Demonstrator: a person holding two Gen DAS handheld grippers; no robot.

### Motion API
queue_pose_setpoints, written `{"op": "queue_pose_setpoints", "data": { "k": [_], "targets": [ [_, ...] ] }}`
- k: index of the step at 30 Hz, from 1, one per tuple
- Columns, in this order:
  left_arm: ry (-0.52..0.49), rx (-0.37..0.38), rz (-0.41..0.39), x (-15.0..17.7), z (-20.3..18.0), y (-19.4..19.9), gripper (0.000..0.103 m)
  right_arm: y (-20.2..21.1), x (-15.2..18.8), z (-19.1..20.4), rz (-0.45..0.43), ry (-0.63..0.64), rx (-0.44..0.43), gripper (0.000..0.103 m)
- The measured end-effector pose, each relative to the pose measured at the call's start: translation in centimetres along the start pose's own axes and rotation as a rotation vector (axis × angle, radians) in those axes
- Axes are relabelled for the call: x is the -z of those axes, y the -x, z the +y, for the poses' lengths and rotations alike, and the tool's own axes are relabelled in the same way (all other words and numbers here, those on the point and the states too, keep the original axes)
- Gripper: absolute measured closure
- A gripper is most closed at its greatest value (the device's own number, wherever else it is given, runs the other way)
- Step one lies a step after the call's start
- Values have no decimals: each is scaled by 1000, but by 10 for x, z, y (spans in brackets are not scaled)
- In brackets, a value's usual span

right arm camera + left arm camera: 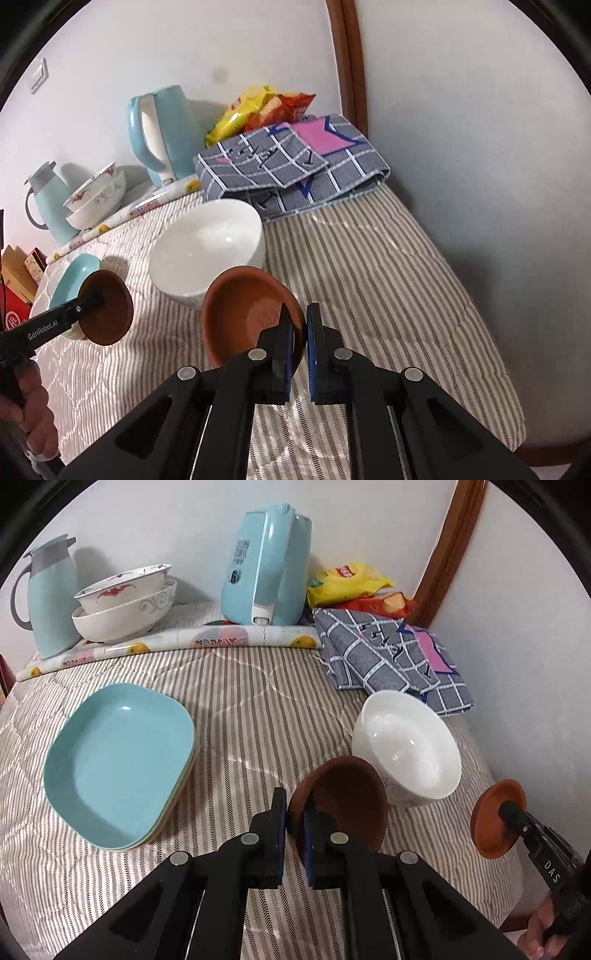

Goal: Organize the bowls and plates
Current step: 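Lower the right gripper's brown bowl into the white bowl and open it while the left gripper holds its bowl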

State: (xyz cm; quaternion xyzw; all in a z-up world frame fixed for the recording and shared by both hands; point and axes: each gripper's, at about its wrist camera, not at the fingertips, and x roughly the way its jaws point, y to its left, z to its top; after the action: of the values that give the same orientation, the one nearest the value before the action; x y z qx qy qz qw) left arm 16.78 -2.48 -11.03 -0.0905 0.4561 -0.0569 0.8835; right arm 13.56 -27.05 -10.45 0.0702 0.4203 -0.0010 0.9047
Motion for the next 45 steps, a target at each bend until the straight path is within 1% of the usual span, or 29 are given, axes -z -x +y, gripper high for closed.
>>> {"op": "queue_pose_setpoints", "data": {
  "k": [7, 16, 28, 45],
  "targets": [
    [11, -5, -27, -11, 6, 13, 95, 9, -19, 14, -44, 20, -10, 96],
    [25, -23, -43, -26, 14, 16, 95, -2, -39, 42, -57, 68, -27, 96],
    [29, -53, -48, -43, 24, 7, 95, -34, -50, 56, -16, 81, -38, 96],
    [45, -43, -24, -56, 26, -20, 95, -80, -52, 67, 74, 138, -12, 96]
  ]
}}
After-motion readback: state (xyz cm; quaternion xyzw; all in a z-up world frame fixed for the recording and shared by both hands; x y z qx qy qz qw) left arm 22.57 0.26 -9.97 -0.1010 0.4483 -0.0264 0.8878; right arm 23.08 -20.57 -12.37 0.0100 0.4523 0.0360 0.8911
